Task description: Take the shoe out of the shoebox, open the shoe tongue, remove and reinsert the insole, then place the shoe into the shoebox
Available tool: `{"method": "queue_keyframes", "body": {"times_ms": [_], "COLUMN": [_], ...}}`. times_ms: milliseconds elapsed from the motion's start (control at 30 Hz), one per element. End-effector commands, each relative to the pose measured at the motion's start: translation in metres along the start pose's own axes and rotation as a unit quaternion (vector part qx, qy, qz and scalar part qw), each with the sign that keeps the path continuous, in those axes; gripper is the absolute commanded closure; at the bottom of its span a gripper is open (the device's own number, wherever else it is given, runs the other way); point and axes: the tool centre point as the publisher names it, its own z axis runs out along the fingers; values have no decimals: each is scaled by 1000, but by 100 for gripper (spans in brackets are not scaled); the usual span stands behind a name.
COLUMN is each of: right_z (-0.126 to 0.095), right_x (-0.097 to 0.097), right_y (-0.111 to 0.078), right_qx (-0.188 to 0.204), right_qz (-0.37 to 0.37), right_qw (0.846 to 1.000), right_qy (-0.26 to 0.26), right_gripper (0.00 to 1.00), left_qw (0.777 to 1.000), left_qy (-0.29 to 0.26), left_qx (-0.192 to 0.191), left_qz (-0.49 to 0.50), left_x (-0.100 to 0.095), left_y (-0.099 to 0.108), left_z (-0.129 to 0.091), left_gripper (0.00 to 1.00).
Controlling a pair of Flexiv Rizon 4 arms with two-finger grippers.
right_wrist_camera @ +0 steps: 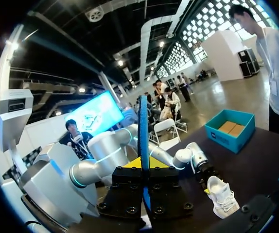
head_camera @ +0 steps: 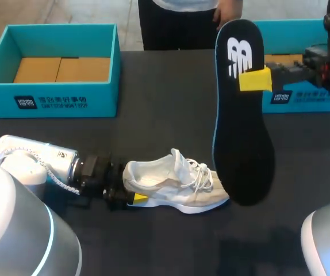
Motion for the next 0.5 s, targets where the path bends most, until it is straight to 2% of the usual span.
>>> {"method": "queue_keyframes", "body": {"times_ms": [33,367,400,433,467,500], "right_z": [10,9,9,9,9,9], "right_x": [10,10,10,10,10,10], "right_y": [-8,-8,-8,-8,-8,-8], "right_qx": [-50,-56,-56,-56,-56,-56], "right_qz": [5,5,5,5,5,5], "right_qw": [998,998,998,998,998,998], "right_qy": [-31,-30,-30,-30,-30,-30], "right_gripper": [100,100,100,100,100,100], "left_qw": [1000,1000,1000,1000,1000,1000], "left_qy": [0,-1,1,2,3,3], "left_qx": [0,1,0,-2,-4,-4], "left_qz": [0,-2,-6,-6,-7,-11], "left_x": [-2,-3,-3,-3,-3,-3], "left_y": [2,3,4,5,6,6], "left_z": [0,-1,-2,-2,-3,-3], "left_gripper": [100,100,94,58,0,0]}}
